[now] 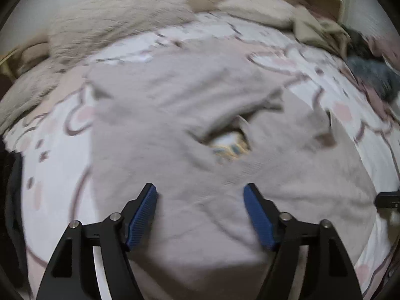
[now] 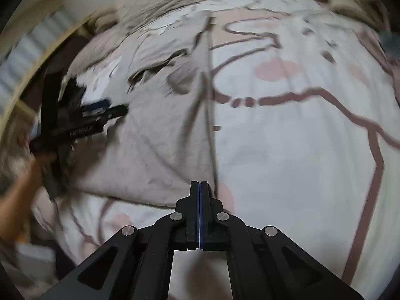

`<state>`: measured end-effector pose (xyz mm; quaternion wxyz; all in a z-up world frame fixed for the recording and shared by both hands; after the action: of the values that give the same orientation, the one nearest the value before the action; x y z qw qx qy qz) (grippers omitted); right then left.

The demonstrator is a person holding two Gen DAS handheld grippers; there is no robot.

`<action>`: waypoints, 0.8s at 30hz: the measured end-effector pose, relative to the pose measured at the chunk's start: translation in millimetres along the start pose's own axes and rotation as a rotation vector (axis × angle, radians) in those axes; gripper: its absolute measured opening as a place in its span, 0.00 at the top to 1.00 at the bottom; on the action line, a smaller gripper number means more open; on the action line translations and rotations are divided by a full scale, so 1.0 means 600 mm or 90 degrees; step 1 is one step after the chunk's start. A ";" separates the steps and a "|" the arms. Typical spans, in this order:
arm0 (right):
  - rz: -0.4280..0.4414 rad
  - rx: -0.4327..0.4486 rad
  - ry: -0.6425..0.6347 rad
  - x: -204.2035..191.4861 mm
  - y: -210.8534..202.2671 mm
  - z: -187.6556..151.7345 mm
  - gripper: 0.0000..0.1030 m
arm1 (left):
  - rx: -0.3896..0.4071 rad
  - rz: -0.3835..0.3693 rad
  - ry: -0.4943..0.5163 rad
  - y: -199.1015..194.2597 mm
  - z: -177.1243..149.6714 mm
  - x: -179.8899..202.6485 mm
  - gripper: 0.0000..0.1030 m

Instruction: Fold clothes

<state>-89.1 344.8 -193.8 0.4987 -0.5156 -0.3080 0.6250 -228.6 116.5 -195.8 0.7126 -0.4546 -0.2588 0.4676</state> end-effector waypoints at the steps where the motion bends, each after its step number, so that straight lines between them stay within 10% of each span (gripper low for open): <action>1: -0.015 0.019 -0.015 -0.005 -0.013 -0.003 1.00 | 0.016 -0.004 -0.003 -0.019 -0.002 -0.006 0.33; 6: -0.007 0.051 -0.104 -0.064 -0.023 0.040 1.00 | 0.045 -0.029 0.020 -0.095 -0.051 -0.001 0.33; 13: -0.118 -0.042 -0.191 -0.106 0.111 0.135 1.00 | -0.024 -0.017 0.057 -0.088 -0.158 0.021 0.33; 20: -0.210 0.086 -0.182 -0.073 0.022 0.171 1.00 | 0.012 0.062 0.178 -0.126 -0.218 0.032 0.33; 22: -0.275 0.118 -0.284 -0.101 -0.005 0.127 0.94 | 0.032 0.097 0.255 -0.145 -0.243 0.054 0.32; 24: -0.361 0.141 -0.422 -0.135 -0.017 0.059 0.51 | 0.051 0.141 0.334 -0.156 -0.270 0.077 0.32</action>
<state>-122.0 276.3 -147.2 0.5769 -0.1264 -0.5112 0.6245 -39.6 78.4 -188.6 0.7169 -0.5572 0.0040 0.4190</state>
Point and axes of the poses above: each gripper's, at about its wrist camera, not at the fingertips, and y roughly the way its jaws point, x to its right, z to its top, the point moved 2 cm from there along y, roughly the way its jaws point, and after that the axes turned 9 degrees about -x, right-handed, at the moved point
